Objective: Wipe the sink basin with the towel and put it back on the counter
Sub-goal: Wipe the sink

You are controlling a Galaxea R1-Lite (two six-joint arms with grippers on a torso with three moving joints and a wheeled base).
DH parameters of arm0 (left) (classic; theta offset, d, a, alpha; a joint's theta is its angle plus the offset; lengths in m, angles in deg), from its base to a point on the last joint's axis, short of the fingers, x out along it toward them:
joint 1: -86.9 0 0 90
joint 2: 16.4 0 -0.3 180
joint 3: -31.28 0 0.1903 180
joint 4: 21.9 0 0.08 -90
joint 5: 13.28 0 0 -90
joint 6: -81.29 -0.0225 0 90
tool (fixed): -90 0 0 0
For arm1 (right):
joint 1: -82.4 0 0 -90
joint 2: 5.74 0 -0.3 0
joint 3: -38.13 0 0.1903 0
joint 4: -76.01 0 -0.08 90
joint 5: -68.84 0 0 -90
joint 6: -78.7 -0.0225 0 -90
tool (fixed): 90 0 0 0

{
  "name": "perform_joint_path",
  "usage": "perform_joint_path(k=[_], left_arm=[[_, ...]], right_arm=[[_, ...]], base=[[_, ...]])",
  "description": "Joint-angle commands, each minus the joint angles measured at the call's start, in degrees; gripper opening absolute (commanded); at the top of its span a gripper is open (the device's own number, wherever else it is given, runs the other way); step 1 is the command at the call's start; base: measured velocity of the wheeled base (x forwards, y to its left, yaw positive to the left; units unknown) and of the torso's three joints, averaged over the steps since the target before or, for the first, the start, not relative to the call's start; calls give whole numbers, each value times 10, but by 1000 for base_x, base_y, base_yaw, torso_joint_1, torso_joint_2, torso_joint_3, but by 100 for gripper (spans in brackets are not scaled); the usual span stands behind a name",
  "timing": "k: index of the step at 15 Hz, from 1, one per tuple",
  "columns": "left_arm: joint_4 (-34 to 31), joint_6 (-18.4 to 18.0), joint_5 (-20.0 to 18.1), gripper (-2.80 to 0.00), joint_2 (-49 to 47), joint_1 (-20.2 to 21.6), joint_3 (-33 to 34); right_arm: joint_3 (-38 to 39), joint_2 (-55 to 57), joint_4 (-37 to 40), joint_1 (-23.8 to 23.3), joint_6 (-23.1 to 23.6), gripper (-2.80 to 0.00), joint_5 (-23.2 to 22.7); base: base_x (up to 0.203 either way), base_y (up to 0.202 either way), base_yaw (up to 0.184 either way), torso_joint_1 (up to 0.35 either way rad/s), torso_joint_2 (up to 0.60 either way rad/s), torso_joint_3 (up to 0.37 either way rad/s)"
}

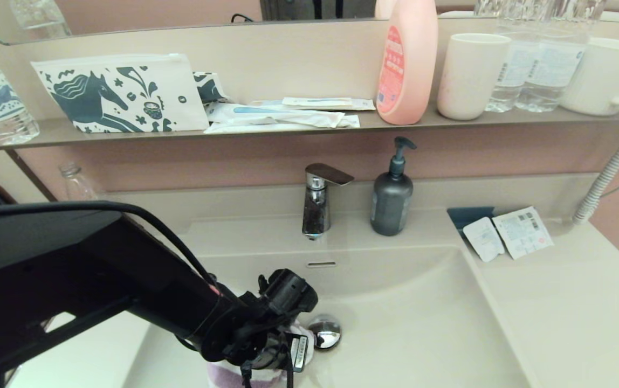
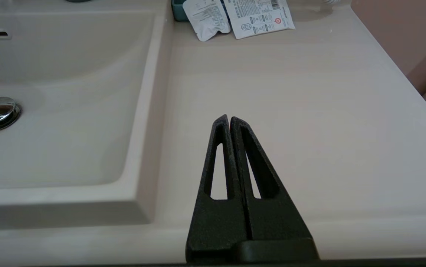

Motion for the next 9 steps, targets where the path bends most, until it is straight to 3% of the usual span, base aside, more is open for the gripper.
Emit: perform_joint_path(k=[1,3,9], left_arm=[[65,-33,2,-280,-26,30,2],[137,-41,6,-280,-48,32,-3],[147,-30,33,-280,-91,-10,-86]], right_arm=[[0,0,0,0,0,-280,-1],[0,0,0,0,0,-280,-1],[0,0,0,0,0,-280,-1]], base=[[0,0,0,0,0,0],[0,0,0,0,0,0],[0,0,0,0,0,0]])
